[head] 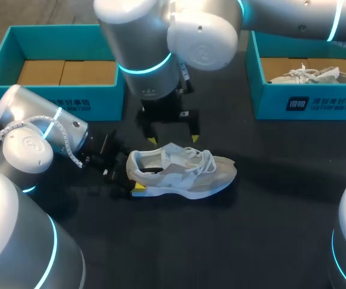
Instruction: Take the shoe out of the shoebox, open the shoe tongue, remove and reinsert the insole, then place the shoe into the shoebox
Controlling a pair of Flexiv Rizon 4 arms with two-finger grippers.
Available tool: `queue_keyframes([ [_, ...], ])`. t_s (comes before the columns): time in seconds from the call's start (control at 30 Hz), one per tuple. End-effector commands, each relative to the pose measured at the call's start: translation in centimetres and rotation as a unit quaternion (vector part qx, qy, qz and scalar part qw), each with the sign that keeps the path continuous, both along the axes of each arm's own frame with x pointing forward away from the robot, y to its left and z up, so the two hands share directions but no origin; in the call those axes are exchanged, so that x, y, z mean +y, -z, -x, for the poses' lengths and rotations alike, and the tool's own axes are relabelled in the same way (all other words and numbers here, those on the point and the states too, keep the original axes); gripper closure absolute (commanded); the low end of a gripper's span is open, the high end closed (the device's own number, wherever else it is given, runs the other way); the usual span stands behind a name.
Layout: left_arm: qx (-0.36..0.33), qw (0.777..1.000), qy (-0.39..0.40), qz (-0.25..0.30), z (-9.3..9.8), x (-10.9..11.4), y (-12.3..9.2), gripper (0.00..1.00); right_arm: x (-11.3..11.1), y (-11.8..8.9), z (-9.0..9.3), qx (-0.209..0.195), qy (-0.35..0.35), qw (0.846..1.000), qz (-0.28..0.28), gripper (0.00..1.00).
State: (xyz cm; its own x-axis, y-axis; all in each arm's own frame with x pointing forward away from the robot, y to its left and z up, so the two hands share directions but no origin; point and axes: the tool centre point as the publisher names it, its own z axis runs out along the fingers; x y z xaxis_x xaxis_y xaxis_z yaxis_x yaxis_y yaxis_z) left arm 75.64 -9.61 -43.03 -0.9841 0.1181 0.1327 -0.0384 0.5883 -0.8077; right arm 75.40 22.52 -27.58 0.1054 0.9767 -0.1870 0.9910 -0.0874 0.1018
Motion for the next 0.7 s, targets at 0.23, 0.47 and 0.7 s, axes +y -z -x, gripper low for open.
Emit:
queue_keyframes([
  [0.23, 0.0, 1.0, 0.0, -0.001, -0.4, -0.1, 0.6, 1.0, 2.7, 2.9, 1.6, -0.001, 0.046, 0.998, 0.037, 0.0],
  [0.47, 0.0, 1.0, 0.0, -0.001, -0.4, -0.1, 0.6, 1.0, 2.2, 4.1, 1.7, 0.008, 0.059, 0.998, 0.033, 0.0],
  [0.7, 0.0, 1.0, 0.0, -0.001, -0.4, -0.1, 0.6, 1.0, 1.8, 5.5, 1.7, 0.021, 0.066, 0.997, 0.041, 0.0],
])
